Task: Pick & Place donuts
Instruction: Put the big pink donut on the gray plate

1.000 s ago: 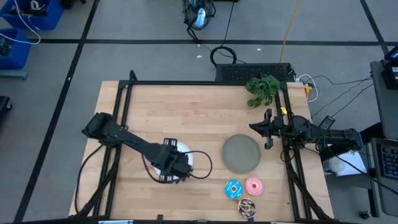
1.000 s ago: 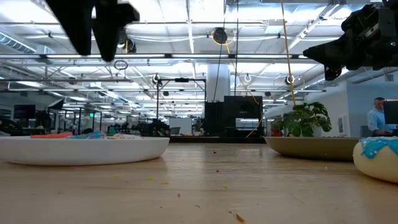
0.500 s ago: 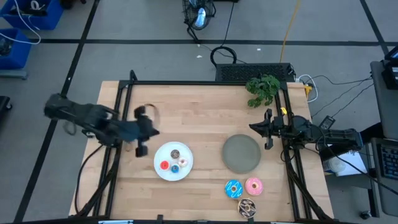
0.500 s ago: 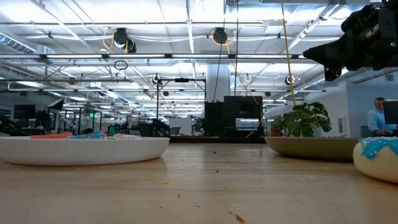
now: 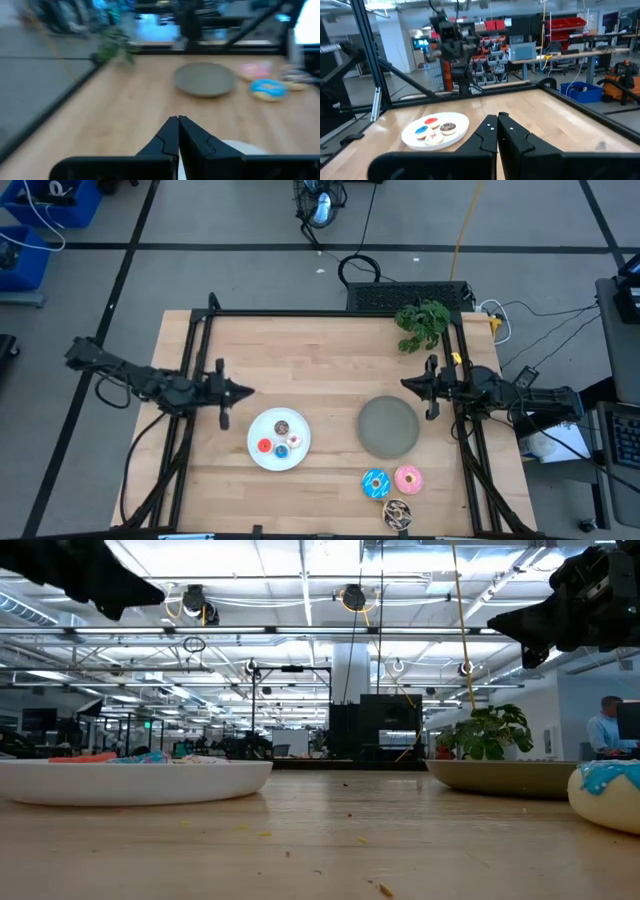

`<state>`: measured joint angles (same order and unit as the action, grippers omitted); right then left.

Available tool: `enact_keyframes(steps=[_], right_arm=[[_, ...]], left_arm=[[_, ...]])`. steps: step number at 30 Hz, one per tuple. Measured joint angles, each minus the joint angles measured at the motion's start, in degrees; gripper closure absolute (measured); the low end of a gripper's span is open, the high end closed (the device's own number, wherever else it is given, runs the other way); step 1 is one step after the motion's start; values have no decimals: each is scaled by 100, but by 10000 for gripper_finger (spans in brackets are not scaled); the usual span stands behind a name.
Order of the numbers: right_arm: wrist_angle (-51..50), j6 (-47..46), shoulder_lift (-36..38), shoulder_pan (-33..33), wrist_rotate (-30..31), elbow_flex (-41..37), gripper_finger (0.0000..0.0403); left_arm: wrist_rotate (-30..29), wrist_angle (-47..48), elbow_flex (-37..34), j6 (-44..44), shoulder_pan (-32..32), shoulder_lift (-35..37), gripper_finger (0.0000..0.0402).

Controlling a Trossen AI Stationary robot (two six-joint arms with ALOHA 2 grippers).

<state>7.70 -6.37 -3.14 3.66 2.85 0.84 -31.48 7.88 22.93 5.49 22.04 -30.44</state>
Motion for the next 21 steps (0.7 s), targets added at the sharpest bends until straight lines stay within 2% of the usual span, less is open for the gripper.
enact_keyframes(steps=[2,4,7,15,20,21], right_arm=[[100,15,0,-1,-5,0,403],[147,15,2,0,-5,-2,403],[141,15,2,-2,-7,0,403],[103,256,0,-1,0,-2,403],[106,423,0,-1,-7,-1,403],[110,519,0,-1,-8,-1,403]], left_arm=[[-324,-379,-262,-305,-72,281,392],[-356,-870,-469,-726,-181,546,397],[-359,-907,-658,-1055,-383,934,395],[-181,-912,-1347,-803,-691,1579,396],[-159,-1887,-2164,-937,-692,1683,396],[-157,-1799,-2231,-953,-692,1690,396]])
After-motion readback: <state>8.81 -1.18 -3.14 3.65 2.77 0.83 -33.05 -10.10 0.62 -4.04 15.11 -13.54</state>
